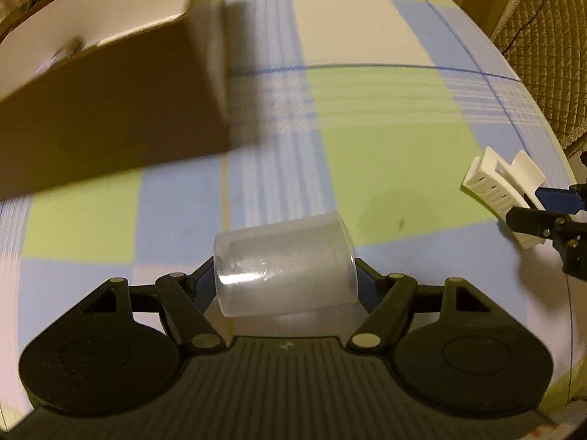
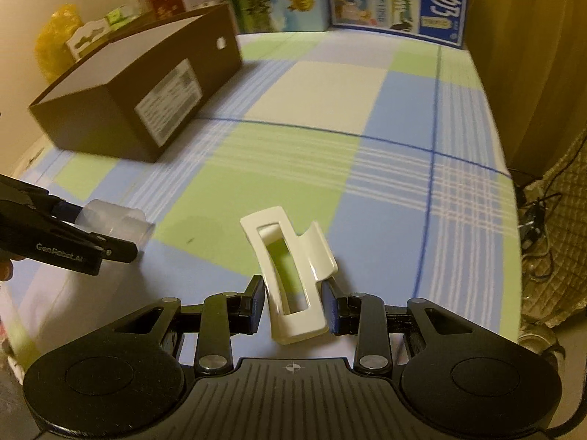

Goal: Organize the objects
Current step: 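Carry the clear cup and white clip back over the box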

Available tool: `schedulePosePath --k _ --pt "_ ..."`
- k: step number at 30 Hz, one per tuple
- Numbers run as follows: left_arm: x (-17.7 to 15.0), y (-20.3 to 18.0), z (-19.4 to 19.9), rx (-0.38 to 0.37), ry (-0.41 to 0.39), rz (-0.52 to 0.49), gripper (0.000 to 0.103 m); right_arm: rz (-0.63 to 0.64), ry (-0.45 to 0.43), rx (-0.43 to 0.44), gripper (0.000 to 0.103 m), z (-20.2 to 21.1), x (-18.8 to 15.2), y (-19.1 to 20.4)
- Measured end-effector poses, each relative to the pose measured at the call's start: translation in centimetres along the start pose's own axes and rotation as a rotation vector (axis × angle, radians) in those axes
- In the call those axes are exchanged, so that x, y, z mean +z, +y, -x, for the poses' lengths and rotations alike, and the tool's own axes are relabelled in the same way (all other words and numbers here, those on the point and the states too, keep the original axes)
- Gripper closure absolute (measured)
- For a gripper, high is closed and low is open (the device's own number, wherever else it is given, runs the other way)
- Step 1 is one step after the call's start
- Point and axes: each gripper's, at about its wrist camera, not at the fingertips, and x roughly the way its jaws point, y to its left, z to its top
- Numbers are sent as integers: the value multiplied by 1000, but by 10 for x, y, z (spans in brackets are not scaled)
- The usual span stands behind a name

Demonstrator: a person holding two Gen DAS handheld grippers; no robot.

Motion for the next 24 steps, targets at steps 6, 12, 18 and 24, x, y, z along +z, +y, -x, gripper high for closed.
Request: schedulePosePath --k 6,12,18,24 --pt "-27 20 10 36 11 70 31 45 5 58 72 0 -8 20" --pt "-40 37 16 68 0 125 31 55 -2 50 36 -2 -7 28" --pt "-43 41 14 53 -13 188 22 109 -10 35 37 -9 1 35" --pt "-40 40 12 56 -31 219 24 127 -1 21 56 -17 3 42"
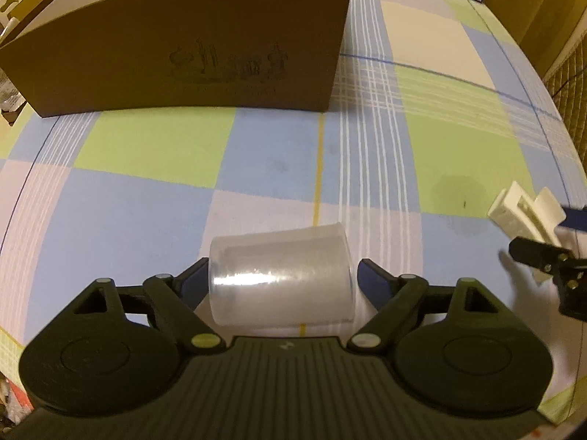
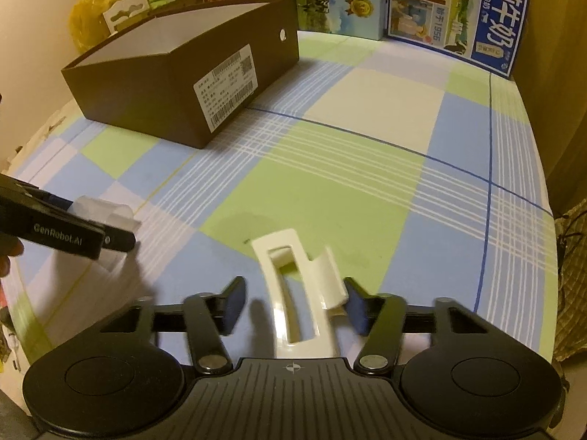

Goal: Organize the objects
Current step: 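Carry the clear cup and white clip back over the box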

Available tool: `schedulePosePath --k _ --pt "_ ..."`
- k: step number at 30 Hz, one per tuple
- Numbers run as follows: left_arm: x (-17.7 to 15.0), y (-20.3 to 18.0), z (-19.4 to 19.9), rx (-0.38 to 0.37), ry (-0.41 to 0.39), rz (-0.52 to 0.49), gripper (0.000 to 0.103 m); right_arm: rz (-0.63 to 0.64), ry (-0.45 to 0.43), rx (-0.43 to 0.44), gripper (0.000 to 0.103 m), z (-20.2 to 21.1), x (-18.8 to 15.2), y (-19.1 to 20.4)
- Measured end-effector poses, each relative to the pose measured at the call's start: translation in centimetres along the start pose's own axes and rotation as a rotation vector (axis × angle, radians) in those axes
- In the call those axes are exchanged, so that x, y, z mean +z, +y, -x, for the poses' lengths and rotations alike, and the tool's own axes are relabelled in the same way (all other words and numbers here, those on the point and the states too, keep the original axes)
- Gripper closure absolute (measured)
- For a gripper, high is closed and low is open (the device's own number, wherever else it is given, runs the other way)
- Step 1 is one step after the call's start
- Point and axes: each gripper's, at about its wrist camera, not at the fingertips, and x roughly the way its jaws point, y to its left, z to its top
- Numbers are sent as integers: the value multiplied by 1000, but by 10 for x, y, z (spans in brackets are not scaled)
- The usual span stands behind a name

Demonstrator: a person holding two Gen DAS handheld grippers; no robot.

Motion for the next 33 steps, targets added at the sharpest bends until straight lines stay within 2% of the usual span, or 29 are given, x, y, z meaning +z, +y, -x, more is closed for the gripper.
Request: schedulePosePath --k 2,17,33 --pt "2 -1 1 4 -4 0 35 0 4 -8 63 -1 0 0" --pt "10 5 10 7 -19 -34 34 -15 -5 2 63 5 8 6" --pt "30 33 46 -3 -93 -8 34 -18 -63 34 63 21 49 22"
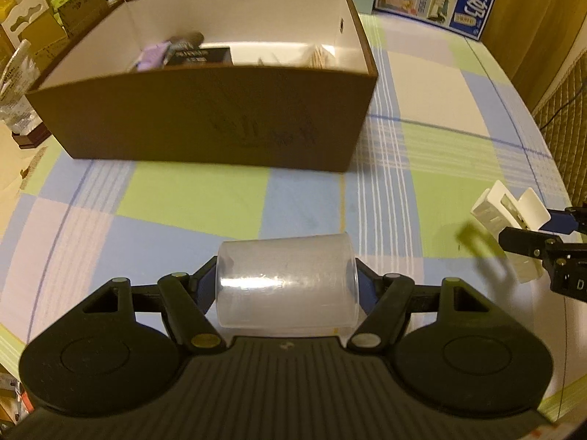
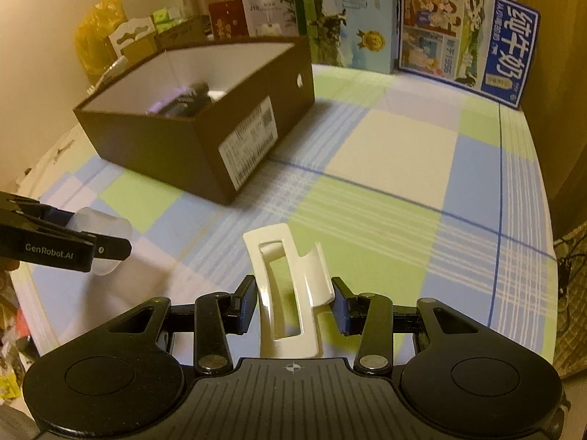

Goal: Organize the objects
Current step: 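Carry the clear cup and white clip back over the box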

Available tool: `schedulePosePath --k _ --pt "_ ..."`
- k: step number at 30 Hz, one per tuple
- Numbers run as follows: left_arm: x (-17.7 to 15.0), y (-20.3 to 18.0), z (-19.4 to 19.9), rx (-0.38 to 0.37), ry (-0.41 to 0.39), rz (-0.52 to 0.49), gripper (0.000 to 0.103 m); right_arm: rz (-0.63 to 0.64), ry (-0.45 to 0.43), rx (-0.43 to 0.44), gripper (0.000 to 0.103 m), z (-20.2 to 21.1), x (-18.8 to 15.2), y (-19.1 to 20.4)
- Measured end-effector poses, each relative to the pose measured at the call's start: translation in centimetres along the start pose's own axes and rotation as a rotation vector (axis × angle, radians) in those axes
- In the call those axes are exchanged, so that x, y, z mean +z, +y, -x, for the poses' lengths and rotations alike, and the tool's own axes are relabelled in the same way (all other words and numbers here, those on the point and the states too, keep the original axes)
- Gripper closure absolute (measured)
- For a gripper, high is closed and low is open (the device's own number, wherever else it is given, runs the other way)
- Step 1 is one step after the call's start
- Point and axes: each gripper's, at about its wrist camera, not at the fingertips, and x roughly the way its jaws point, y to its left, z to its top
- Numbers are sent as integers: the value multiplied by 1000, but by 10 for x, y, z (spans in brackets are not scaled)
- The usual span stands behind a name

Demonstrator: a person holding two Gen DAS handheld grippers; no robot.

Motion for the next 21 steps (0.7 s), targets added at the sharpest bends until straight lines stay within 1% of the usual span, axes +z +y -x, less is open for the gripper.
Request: schedulePosePath --k 12,21 --pt "28 28 32 -12 -85 21 34 -5 -65 36 63 12 44 25" --pt "54 47 49 -35 -146 0 34 -4 -129 73 63 13 85 54"
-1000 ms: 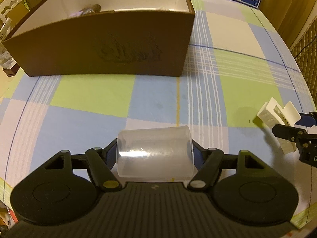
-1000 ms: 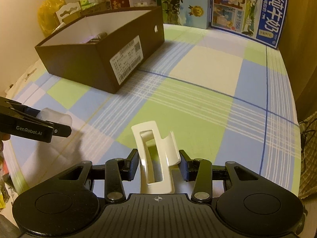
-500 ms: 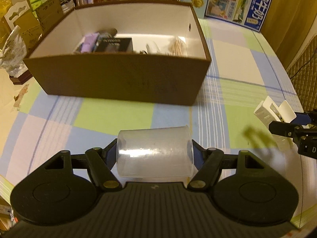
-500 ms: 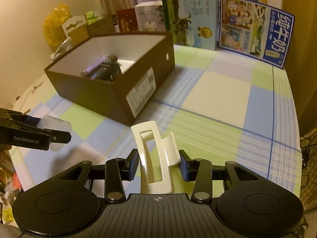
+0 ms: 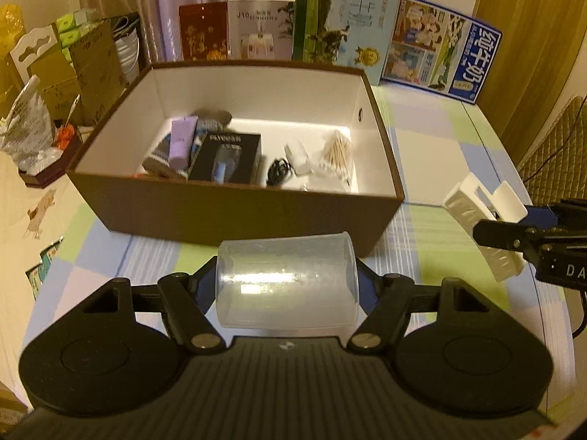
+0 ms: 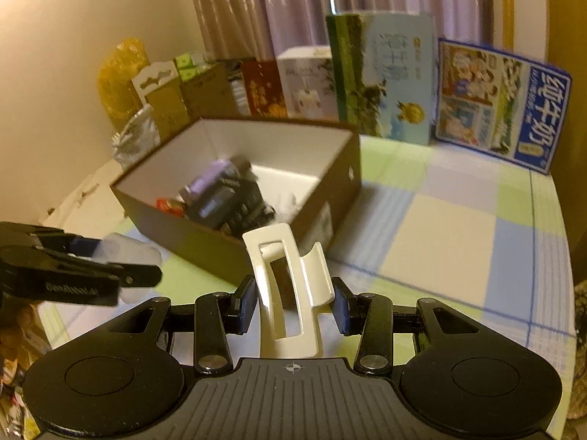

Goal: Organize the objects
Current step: 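Carry the clear cup and white clip back over the box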

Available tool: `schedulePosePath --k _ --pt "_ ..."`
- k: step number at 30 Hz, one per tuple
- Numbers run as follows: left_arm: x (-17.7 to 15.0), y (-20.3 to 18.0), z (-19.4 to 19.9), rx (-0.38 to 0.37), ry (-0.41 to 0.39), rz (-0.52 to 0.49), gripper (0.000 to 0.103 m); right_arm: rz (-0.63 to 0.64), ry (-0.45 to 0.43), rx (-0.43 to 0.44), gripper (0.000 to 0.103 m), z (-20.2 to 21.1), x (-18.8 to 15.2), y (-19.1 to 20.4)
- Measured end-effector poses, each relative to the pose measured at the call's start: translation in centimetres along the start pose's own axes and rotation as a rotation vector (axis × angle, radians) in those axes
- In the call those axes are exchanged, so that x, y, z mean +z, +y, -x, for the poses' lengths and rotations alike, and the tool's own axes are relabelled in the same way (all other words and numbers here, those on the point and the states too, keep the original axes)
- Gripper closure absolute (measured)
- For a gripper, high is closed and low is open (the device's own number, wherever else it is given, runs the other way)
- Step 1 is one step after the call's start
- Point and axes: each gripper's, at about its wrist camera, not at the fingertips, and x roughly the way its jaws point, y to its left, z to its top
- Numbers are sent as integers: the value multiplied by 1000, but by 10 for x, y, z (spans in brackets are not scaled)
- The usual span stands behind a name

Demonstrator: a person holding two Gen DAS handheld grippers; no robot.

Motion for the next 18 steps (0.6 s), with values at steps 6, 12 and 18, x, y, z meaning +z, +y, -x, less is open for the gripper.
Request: schedulePosePath --k 6,12,18 --pt "18 17 0 -4 -27 -13 34 6 -34 17 63 -15 27 22" --pt "41 37 -4 0 -57 -40 34 -2 -55 19 63 -38 53 42" --pt "67 58 -14 -1 -77 -59 34 -2 -59 7 63 -65 73 58"
